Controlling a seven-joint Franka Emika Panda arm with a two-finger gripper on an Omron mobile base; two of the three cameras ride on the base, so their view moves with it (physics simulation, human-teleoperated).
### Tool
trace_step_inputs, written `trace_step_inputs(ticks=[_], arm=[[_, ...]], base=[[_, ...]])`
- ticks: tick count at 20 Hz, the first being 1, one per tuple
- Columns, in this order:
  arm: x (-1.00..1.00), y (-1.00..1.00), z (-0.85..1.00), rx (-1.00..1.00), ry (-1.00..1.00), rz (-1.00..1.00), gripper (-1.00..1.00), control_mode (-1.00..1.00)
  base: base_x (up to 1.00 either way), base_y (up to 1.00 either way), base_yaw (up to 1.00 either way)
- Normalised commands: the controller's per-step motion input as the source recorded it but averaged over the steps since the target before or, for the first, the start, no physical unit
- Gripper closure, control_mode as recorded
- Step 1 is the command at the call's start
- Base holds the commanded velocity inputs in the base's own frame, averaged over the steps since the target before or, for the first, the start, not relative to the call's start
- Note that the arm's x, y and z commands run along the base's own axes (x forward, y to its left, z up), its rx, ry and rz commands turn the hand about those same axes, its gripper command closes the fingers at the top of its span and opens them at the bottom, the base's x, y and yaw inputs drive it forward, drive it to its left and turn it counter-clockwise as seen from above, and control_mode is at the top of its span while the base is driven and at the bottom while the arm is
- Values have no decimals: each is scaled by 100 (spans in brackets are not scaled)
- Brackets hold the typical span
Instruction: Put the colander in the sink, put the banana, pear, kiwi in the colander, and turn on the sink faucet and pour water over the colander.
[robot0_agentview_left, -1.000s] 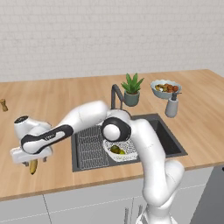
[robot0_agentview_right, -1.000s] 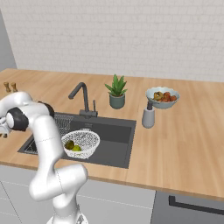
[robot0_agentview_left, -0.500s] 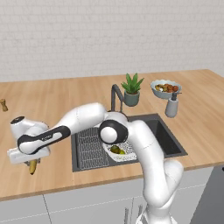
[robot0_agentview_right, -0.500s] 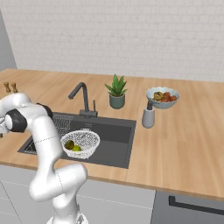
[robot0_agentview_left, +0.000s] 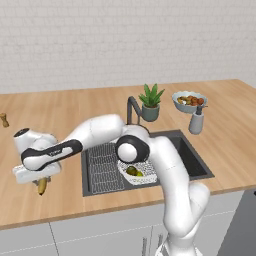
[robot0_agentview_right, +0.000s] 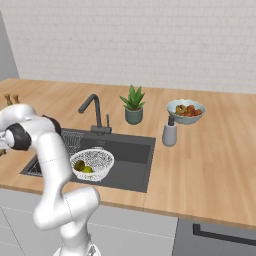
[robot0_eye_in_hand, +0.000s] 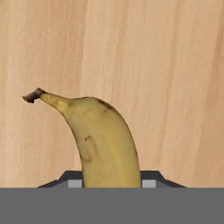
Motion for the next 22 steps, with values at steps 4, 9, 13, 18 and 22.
trace_step_inputs(ticks=[4,9,13,18,22], arm=[[-11,-92,20,0,0,0,100,-100],[-7,-99,24,0,3,0,100,-100],[-27,-100,11,0,2,0,100,-100],[-14,-100,17,0,4,0,100,-100],[-5,-100,18,0,6,0,100,-100]], base=[[0,0,0],[0,0,0],[0,0,0],[0,0,0],[0,0,0]])
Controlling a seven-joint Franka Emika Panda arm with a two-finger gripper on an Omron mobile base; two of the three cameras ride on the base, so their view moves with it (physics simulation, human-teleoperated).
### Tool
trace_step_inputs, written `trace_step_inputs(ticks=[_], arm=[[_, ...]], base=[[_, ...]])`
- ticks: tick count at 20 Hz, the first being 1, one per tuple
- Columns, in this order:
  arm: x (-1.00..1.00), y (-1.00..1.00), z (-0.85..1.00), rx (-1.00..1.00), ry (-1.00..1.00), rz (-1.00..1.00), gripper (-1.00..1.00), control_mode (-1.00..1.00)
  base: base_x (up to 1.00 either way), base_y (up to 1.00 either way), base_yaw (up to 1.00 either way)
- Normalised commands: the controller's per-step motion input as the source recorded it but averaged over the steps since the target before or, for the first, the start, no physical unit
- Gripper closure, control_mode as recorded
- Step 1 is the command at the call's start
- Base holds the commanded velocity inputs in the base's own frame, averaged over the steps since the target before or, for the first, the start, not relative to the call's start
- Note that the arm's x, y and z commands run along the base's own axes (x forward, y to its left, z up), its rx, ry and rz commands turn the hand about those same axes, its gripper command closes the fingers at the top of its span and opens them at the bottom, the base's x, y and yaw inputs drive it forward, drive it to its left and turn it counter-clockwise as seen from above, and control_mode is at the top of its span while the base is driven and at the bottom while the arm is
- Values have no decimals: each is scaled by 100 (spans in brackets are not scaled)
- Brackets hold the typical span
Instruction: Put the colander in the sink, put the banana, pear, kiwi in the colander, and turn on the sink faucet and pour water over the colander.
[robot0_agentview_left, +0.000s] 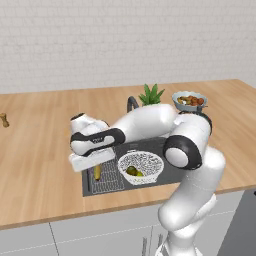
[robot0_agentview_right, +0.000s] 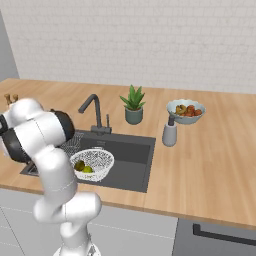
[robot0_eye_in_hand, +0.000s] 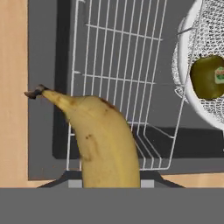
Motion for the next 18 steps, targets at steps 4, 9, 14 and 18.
trace_step_inputs(ticks=[4,9,14,18], arm=[[-8,-100,12,0,6,0,100,-100],[-8,-100,1,2,5,0,100,-100],[-2,-95,0,4,2,0,100,-100],[0,-77,0,0,3,0,100,-100]], base=[[0,0,0],[0,0,0],[0,0,0],[0,0,0]])
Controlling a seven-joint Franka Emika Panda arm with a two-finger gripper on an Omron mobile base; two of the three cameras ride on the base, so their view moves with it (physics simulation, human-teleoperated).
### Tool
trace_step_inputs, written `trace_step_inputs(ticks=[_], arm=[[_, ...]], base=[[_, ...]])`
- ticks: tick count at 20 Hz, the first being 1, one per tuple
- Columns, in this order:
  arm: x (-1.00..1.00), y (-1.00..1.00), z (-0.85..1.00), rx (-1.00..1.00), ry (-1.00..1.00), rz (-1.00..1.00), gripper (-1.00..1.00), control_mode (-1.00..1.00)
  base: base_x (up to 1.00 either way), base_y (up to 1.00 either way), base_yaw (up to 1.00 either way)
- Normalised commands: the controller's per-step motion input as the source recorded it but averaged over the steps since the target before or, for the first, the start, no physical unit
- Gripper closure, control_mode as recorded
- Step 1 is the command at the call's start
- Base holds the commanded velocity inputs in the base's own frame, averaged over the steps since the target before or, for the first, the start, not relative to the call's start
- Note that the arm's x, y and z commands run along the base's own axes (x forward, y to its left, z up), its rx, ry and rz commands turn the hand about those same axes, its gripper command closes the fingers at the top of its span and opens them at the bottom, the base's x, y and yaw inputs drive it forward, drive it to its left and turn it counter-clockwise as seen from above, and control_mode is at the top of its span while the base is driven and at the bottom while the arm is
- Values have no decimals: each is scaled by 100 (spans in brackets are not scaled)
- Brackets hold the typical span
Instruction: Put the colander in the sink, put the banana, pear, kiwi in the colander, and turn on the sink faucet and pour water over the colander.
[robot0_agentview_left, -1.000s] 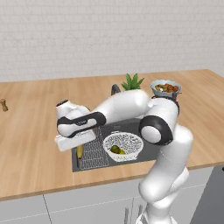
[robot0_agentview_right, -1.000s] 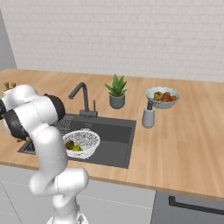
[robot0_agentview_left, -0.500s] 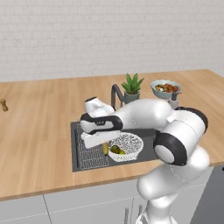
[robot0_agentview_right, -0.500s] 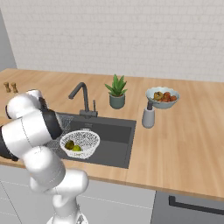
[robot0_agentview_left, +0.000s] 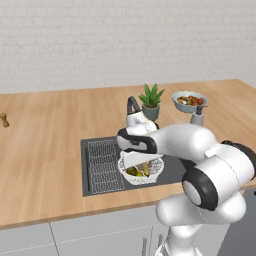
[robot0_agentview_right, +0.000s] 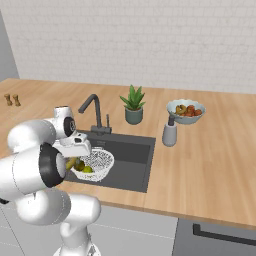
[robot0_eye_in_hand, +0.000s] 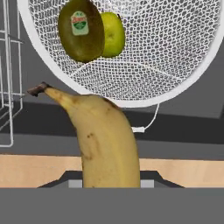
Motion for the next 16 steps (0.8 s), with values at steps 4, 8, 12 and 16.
trace_step_inputs(ticks=[4,8,12,16], arm=[[0,-56,0,1,0,0,100,-100],[21,-11,0,2,0,0,100,-100],[33,0,0,1,0,0,100,-100],[35,0,0,2,0,1,100,-100]], base=[[0,0,0],[0,0,0],[0,0,0],[0,0,0]])
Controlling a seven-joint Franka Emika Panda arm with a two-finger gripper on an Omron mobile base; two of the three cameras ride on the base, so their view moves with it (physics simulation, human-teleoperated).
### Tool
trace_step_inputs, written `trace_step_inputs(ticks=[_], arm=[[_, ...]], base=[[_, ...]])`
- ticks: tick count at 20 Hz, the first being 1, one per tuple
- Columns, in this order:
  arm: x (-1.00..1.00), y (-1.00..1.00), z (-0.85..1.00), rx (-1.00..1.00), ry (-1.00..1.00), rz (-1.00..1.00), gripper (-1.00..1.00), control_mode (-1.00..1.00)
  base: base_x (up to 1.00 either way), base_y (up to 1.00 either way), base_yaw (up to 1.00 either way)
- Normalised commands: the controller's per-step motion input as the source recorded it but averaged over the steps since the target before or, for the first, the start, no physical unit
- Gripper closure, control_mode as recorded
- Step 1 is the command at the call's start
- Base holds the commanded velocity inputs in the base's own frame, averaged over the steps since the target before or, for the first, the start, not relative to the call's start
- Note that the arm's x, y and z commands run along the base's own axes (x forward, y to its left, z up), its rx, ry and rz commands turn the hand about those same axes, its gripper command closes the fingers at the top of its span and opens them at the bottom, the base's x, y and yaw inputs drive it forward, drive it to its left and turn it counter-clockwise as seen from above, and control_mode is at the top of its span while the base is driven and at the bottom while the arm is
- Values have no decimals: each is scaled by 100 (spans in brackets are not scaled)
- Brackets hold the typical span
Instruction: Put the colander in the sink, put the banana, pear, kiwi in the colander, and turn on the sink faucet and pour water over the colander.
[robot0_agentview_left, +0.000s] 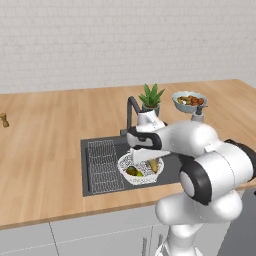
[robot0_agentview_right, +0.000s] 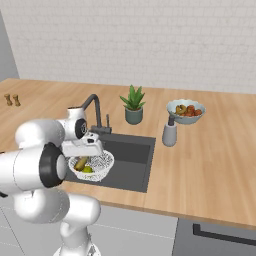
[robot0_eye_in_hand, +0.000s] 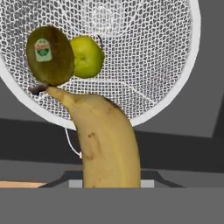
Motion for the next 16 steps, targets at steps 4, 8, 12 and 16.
trace_step_inputs(ticks=[4,8,12,16], arm=[[48,0,-8,6,-1,8,100,-100],[52,-4,-36,9,-1,12,100,-100],[43,-3,-43,9,0,4,100,-100],[12,-30,-41,10,0,0,100,-100]], base=[[0,0,0],[0,0,0],[0,0,0],[0,0,0]])
